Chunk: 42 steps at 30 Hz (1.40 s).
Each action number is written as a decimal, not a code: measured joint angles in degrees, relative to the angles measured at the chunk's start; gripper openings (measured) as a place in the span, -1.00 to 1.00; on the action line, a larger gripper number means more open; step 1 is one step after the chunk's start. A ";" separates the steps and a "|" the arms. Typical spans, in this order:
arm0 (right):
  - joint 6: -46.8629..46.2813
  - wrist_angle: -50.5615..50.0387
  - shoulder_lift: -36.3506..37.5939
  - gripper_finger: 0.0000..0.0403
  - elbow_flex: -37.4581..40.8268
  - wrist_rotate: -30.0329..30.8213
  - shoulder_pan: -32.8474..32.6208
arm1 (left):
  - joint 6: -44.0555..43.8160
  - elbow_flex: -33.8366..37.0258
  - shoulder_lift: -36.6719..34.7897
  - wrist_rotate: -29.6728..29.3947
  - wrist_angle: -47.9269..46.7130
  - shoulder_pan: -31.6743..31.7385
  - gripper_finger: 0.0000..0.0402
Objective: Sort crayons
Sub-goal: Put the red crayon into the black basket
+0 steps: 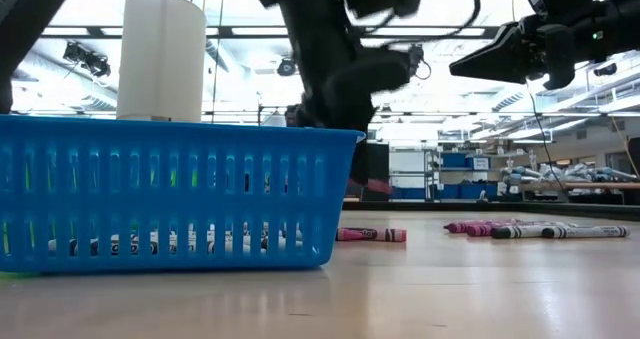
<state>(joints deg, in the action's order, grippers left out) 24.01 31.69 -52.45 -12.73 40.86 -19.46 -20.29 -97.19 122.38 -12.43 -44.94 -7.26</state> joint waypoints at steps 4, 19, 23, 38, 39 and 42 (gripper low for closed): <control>-0.24 -0.01 0.00 -0.64 0.00 -0.11 -0.02 | -3.72 -0.11 -3.71 0.20 -3.37 -3.17 -0.93; -1.35 0.74 -0.02 -0.64 0.00 -1.96 -0.11 | -24.34 -0.28 -11.41 7.83 -19.28 -19.59 -0.92; -1.57 0.79 -0.02 -0.64 0.00 -2.20 -0.11 | -30.63 -0.28 -11.38 9.76 -27.68 -25.52 -0.92; -1.77 1.20 -0.02 -0.64 0.02 -3.10 -0.11 | -44.87 -0.31 -10.88 9.73 -30.63 -40.52 -0.84; -1.79 1.20 -0.02 -0.64 0.02 -3.21 -0.09 | -46.02 -0.31 -10.90 9.68 -30.61 -40.70 -0.80; -1.97 1.25 -0.02 -0.64 0.02 -3.43 -0.09 | -47.61 -0.27 -10.90 9.60 -30.77 -40.93 -0.72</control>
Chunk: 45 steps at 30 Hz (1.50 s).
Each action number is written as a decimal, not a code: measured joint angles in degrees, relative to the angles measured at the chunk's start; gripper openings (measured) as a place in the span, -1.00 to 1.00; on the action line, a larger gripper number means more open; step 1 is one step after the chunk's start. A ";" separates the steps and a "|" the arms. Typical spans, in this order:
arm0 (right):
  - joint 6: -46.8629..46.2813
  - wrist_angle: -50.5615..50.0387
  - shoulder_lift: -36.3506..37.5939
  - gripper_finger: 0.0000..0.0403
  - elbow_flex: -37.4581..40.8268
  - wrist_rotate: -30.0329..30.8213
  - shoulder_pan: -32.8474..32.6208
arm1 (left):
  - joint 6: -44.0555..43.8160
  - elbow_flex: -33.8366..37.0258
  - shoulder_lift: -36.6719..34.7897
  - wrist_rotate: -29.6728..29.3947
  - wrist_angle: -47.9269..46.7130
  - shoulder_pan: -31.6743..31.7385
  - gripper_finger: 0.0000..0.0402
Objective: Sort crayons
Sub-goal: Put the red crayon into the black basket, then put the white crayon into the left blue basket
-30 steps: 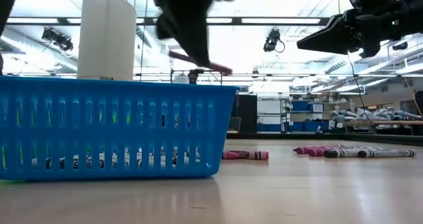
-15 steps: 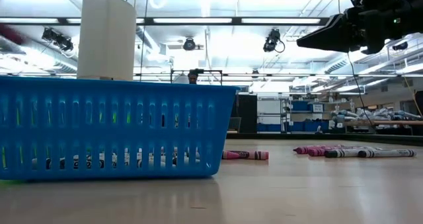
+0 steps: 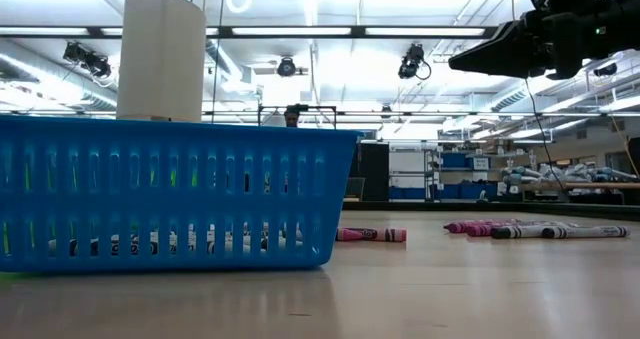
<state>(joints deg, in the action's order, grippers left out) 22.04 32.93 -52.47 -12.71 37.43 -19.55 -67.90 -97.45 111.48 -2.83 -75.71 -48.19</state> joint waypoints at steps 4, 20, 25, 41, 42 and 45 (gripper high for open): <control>0.00 0.00 0.00 -0.64 0.02 -0.02 -0.01 | -1.57 0.51 0.00 -0.24 -1.39 -0.01 -0.65; 0.00 0.00 0.00 -0.64 0.02 -0.04 0.00 | 3.33 0.51 0.00 -30.86 -1.79 4.62 -0.62; -0.01 0.00 -0.02 -0.64 0.02 -0.07 0.00 | 4.69 0.52 0.00 -44.60 -1.40 8.52 -0.62; 0.08 -0.07 -0.02 -0.64 0.02 -0.09 0.00 | 28.48 13.44 0.02 -23.44 21.86 27.08 -0.22; 0.10 -0.06 -0.02 -0.64 0.02 -0.09 0.00 | 30.22 13.84 0.00 -21.17 23.09 28.07 -0.18; 0.20 -0.19 -0.02 -0.64 0.02 -0.09 0.00 | 34.57 15.32 0.02 -14.88 27.23 30.23 -0.13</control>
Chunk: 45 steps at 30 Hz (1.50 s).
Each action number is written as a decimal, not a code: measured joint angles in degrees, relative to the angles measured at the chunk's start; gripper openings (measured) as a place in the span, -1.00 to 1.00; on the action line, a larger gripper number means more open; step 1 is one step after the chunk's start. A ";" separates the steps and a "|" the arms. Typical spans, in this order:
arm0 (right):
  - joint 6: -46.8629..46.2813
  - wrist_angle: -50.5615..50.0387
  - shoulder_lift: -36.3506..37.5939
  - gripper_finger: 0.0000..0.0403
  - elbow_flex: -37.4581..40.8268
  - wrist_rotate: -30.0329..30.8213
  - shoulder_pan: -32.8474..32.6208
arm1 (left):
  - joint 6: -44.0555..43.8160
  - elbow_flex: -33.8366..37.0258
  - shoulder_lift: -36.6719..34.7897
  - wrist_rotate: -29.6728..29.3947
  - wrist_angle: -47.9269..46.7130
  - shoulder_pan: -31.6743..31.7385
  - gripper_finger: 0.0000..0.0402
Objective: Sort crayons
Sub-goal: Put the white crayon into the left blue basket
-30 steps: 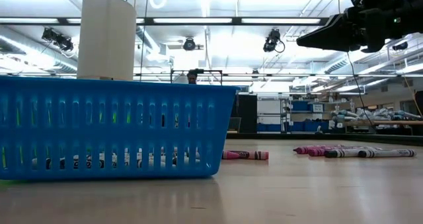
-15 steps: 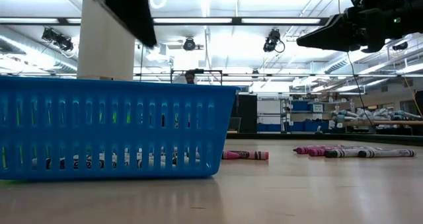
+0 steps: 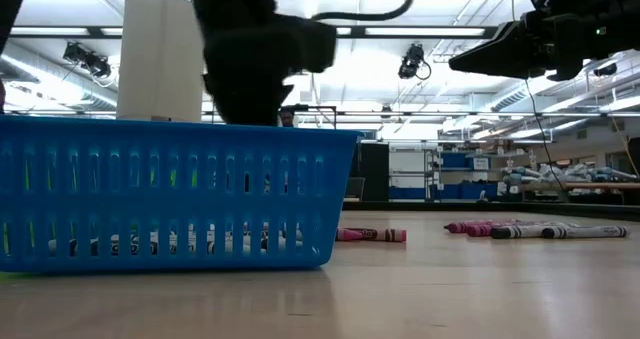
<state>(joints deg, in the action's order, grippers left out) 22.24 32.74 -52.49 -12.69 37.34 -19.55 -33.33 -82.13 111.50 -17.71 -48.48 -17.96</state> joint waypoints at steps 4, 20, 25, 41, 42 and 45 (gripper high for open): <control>0.28 -0.02 0.00 -0.64 0.01 0.00 0.00 | 5.35 0.81 0.00 5.58 5.24 0.84 -0.11; 0.44 0.05 0.00 -0.64 0.02 0.00 0.00 | 16.32 0.95 1.18 5.95 18.88 -0.11 -0.11; 0.42 0.43 0.00 -0.64 0.07 -1.23 0.00 | 17.47 0.97 4.96 5.98 23.25 1.50 -0.11; 0.74 1.07 -0.01 -0.64 0.07 -1.36 0.01 | 21.14 -2.31 7.29 8.18 27.48 3.74 -0.14; 0.74 1.10 0.00 -0.64 0.07 -1.36 0.02 | 21.12 -3.55 7.95 8.16 25.98 3.76 -0.15; 0.87 1.13 -0.02 -0.64 0.06 -1.25 0.00 | 21.75 -8.43 10.27 8.50 22.68 4.02 -0.18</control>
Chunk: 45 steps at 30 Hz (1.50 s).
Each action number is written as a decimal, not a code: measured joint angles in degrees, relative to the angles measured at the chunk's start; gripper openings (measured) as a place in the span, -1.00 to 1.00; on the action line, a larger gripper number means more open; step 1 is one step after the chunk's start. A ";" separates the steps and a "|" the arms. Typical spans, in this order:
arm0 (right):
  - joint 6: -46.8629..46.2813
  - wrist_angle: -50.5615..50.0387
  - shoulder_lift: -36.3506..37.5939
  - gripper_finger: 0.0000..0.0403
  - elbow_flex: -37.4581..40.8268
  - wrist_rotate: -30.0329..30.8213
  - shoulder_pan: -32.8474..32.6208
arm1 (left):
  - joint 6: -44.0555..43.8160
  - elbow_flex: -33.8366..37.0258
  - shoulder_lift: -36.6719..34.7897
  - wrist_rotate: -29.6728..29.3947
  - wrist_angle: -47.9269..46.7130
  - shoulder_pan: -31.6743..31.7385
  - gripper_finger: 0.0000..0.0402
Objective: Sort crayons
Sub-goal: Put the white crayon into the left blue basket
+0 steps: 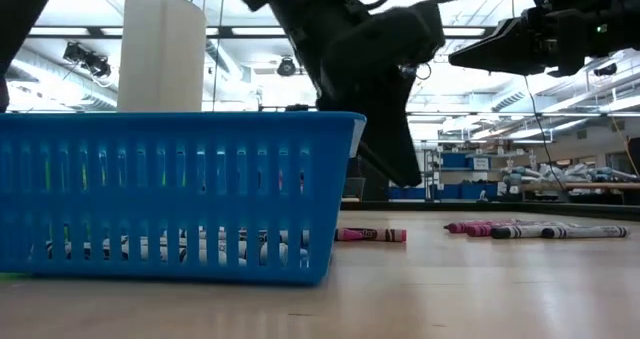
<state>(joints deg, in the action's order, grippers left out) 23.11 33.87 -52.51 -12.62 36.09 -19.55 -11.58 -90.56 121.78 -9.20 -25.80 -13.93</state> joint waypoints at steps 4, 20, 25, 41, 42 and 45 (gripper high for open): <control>-0.01 -0.51 -0.05 -0.64 -0.01 0.05 0.01 | 0.88 -6.33 3.79 1.00 -8.37 -0.22 -0.19; -0.11 -0.47 0.22 -0.64 -0.06 -0.11 0.02 | 3.51 -9.91 6.81 2.05 -13.81 -1.19 -0.19; -0.11 -0.51 0.22 -0.64 -0.06 -0.11 0.00 | 5.00 -11.45 6.77 3.06 -13.92 -0.21 -0.19; -0.03 -0.53 0.22 -0.64 -0.06 -0.13 0.00 | 49.05 -11.42 6.75 -1.32 -12.28 0.00 -0.19; -0.03 -0.53 0.22 -0.64 -0.06 -0.13 0.00 | 50.76 -11.42 6.75 -1.24 -12.29 0.00 -0.19; -0.55 -0.82 0.22 -0.64 -0.06 -0.13 0.00 | 53.78 -11.42 6.75 -1.05 -12.30 0.53 -0.19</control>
<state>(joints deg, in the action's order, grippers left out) 22.57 33.05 -52.29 -12.69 35.97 -19.55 42.21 -101.97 128.53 -10.26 -38.10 -13.41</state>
